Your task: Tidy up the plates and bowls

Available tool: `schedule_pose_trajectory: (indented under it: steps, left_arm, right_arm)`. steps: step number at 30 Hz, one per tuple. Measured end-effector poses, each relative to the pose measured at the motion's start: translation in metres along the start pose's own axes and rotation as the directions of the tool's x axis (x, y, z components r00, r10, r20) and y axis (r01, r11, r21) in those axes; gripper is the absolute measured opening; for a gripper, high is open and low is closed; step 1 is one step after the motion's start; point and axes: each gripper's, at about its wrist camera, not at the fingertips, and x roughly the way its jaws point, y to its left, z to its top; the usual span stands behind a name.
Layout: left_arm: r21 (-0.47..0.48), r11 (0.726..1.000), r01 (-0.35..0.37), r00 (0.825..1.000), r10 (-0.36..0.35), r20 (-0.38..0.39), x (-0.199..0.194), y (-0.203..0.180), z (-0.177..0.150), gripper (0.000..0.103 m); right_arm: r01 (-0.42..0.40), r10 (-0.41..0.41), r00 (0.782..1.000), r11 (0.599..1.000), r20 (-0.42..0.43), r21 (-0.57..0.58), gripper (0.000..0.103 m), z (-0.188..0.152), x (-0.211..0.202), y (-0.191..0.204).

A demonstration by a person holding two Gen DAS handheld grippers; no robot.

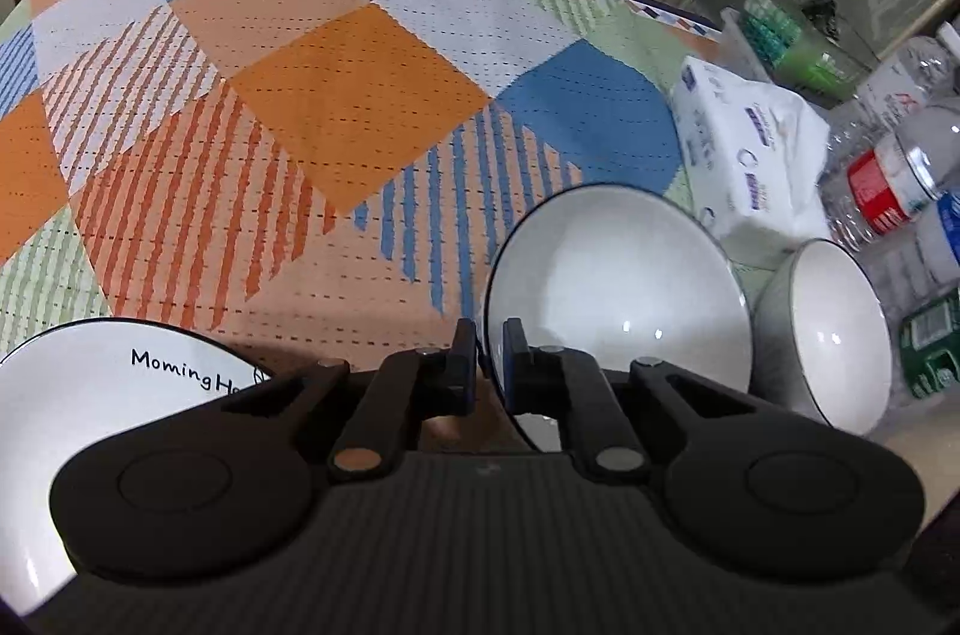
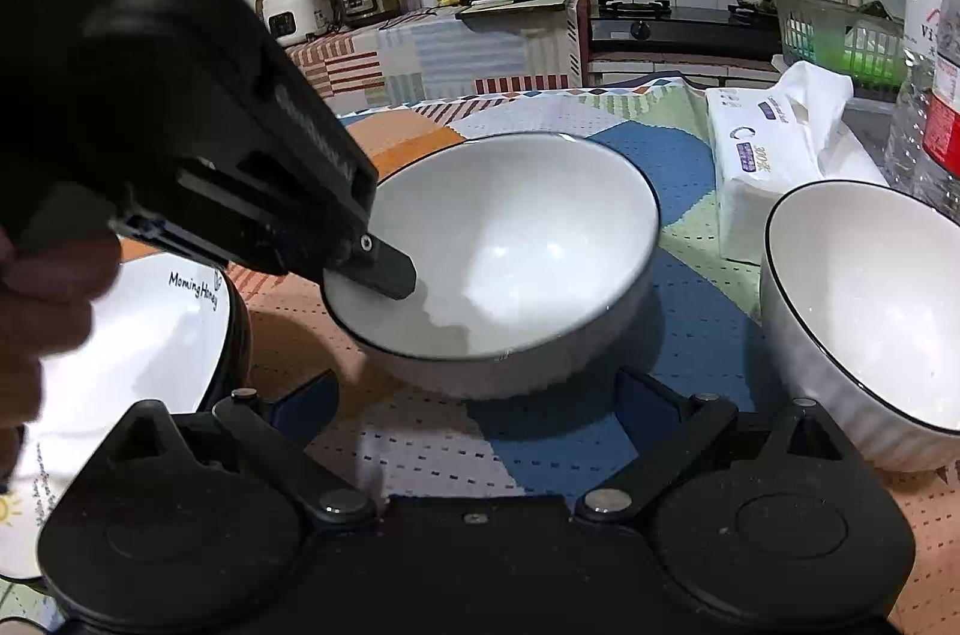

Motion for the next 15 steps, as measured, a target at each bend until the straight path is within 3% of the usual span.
schedule_pose_trajectory:
  steps: [7,15]
  left_arm:
    - [0.038,0.999,0.017,0.999,-0.015,-0.042,-0.022,-0.001,-0.004,0.007]
    - [0.036,0.998,0.058,0.997,-0.056,-0.055,-0.074,-0.001,-0.012,0.009]
  right_arm:
    - [0.044,-0.045,0.999,0.996,0.000,-0.082,0.100,-0.001,-0.003,0.010]
    - [0.011,0.001,0.999,0.974,0.050,-0.225,0.100,0.006,-0.044,0.026]
